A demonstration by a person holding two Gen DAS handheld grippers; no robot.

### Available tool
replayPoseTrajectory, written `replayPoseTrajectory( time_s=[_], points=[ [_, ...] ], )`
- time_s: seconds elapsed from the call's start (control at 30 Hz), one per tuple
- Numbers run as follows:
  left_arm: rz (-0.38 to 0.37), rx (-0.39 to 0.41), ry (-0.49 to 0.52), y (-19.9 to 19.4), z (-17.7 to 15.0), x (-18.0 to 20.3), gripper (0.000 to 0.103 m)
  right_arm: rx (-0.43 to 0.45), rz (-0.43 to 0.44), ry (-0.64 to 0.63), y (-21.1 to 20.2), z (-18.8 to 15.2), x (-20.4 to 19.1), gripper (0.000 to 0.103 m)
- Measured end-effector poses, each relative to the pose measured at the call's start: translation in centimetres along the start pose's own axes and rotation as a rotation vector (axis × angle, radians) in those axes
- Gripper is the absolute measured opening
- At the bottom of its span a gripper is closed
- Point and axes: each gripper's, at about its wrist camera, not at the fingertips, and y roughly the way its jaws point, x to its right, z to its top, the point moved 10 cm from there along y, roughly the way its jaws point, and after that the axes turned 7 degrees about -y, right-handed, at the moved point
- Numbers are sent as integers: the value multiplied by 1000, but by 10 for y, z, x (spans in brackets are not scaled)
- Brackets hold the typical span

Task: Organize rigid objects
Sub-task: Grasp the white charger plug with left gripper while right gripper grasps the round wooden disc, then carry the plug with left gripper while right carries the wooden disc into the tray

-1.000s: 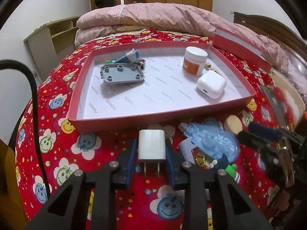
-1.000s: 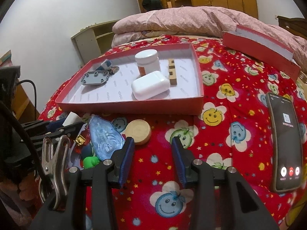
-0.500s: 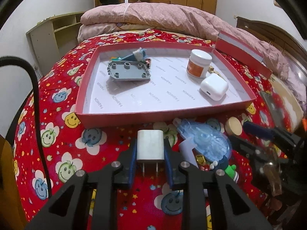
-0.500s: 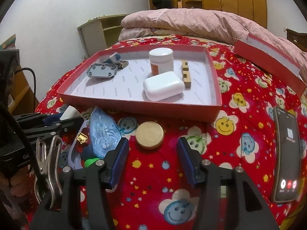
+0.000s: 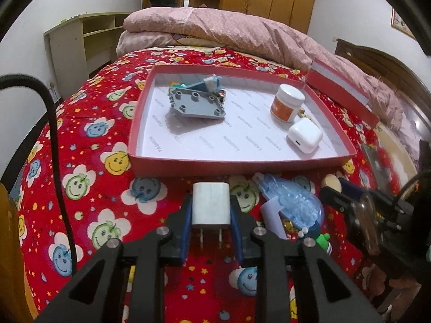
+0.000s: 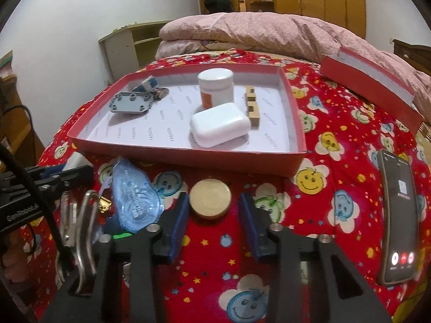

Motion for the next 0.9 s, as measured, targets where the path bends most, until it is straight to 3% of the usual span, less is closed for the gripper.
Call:
replayPoseTrajectory(
  time_s=[0.47,0.9],
  points=[
    [-35,61,-18,-29,21,-3,26,-14,10,24,-12,-10,-3,32],
    [-20,71,3,-23,51,3,26,7,45,43,-31,-9,-6,32]
  ],
)
